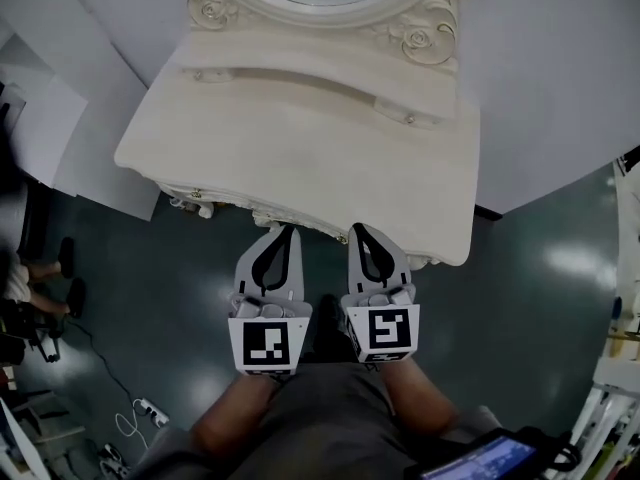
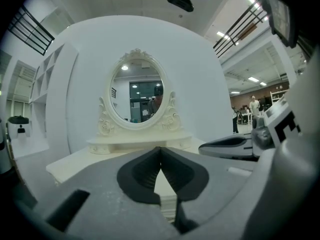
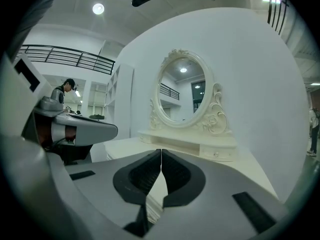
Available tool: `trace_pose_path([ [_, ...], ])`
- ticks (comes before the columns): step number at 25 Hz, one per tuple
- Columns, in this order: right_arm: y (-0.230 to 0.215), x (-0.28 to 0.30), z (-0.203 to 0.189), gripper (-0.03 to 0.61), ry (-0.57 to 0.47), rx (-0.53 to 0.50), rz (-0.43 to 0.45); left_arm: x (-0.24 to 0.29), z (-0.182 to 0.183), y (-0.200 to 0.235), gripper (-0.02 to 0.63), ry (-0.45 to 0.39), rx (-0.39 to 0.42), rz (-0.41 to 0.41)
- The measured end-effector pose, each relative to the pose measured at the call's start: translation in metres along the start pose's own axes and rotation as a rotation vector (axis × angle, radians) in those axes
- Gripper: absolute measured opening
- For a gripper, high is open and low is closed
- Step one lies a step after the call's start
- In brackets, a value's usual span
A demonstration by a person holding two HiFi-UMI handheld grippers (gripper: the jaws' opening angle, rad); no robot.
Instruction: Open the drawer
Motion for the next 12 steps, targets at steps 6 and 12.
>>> trace_pose_path([
  [6, -0.020, 0.024, 0.019, 0.014, -0.029, -0.007, -0.032, 0.026, 0.027, 0.007, 0.015, -0.021, 0.017, -0.020],
  [12, -0.019, 0.039, 0.012, 0.014, 0.004, 0.009, -0.068, 0.044, 0.025, 0.016, 0.015, 0.001, 0.021, -0.069],
])
Point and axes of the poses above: the fingertips, and each gripper's own axes: x forward along the fingers, y to its left, z out of its top, the point moved 2 cm from there along -x, backward along the fingers, and after that the axes turned 12 degrees about -x, right-handed, at the moved point
